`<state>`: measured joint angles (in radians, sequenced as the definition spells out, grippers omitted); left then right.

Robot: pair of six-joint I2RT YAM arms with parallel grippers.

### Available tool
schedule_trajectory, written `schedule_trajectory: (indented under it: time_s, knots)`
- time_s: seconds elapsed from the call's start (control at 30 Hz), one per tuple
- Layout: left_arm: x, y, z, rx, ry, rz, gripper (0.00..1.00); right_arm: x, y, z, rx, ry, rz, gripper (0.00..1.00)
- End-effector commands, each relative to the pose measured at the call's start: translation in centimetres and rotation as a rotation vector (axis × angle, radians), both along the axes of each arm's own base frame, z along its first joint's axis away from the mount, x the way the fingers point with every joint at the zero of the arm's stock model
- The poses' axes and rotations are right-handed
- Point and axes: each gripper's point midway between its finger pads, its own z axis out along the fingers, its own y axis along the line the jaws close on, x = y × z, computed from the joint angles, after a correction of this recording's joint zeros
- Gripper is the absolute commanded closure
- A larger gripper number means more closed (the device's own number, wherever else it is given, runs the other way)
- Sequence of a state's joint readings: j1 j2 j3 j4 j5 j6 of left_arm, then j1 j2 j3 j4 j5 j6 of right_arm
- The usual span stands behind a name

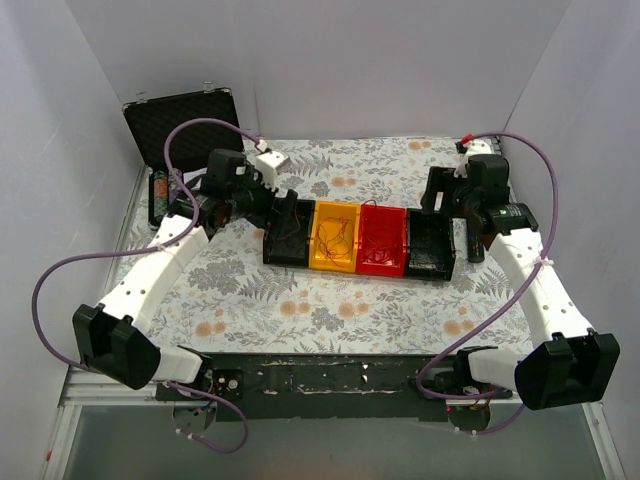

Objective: Untangle the cables

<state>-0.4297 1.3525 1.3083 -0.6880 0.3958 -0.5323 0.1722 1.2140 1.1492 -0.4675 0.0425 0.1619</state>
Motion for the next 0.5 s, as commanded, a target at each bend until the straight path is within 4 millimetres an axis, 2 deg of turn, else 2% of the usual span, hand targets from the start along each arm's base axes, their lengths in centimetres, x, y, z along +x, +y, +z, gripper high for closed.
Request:
schedule_trajectory:
  time_s: [0.0, 0.1, 0.33, 0.47]
  knots:
    - [1.5, 2.6, 2.3, -0.063, 0.040, 0.103, 0.02, -0.9, -0.8, 0.4, 0.039, 0.014, -0.097, 0.10]
    - [2.2, 5.2, 1.6, -0.069, 0.090, 0.185, 0.02, -1.9, -0.9, -0.7, 0.055, 0.014, -0.104, 0.09]
    - [1.5, 10.7, 0.1, -0.134, 0.113, 0.316, 0.02, -3.2, 0.2, -3.5, 0.121, 0.028, -0.073, 0.08]
    - [1.2, 14.5, -2.1, -0.134, 0.129, 0.396, 0.02, -3.5, 0.5, -4.9, 0.114, 0.086, -0.049, 0.08]
